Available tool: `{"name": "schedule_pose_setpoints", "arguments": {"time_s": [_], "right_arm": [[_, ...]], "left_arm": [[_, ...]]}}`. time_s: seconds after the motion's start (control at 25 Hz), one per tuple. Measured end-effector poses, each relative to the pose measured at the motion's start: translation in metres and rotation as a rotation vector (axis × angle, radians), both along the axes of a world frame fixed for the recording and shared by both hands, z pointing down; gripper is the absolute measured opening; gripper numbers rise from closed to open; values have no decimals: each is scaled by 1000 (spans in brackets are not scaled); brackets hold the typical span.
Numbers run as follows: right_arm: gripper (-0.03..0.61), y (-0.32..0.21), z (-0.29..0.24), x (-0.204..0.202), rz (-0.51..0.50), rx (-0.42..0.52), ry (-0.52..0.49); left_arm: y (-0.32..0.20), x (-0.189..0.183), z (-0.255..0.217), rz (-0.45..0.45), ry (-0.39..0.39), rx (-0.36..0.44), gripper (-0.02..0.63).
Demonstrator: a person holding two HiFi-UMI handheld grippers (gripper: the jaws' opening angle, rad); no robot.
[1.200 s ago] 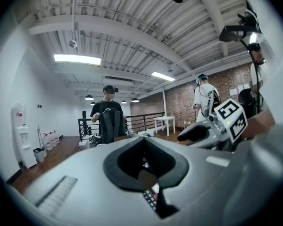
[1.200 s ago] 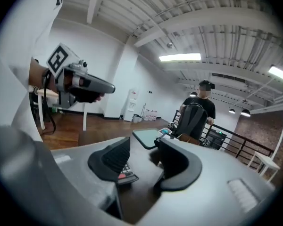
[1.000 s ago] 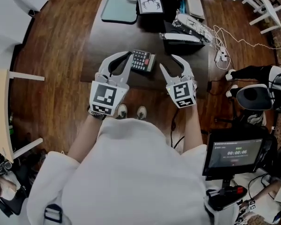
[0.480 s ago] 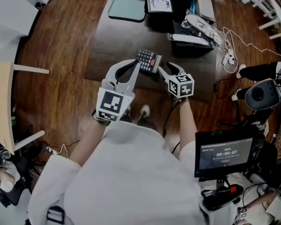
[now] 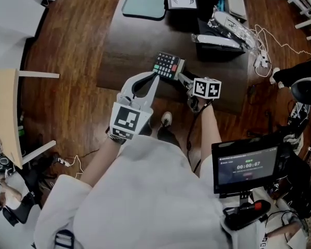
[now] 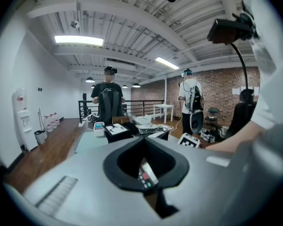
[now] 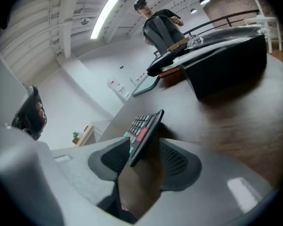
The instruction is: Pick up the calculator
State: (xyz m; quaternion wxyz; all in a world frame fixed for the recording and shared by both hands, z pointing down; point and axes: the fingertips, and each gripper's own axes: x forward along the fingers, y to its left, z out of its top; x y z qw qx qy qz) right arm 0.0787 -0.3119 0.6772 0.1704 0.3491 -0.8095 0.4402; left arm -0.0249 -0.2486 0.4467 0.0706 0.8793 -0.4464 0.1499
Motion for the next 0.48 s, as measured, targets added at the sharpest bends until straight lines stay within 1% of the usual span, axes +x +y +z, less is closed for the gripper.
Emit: {"name": "schedule_pose_setpoints", "arguments": {"time_s": [0.08, 0.2, 0.36, 0.48], "right_arm": [[187, 0, 2, -9, -36, -34, -40], [187, -1, 5, -16, -66, -98, -90], [187, -6, 17, -13, -55, -148, -63], [186, -8, 21, -15, -53, -177, -61]], "left_arm": [[-1, -3, 3, -14, 15, -20, 6], [-4, -3, 3, -33, 34, -25, 6], [-5, -2, 7, -27, 24, -33, 6], [-5, -5, 11, -29, 18, -45, 6]]}}
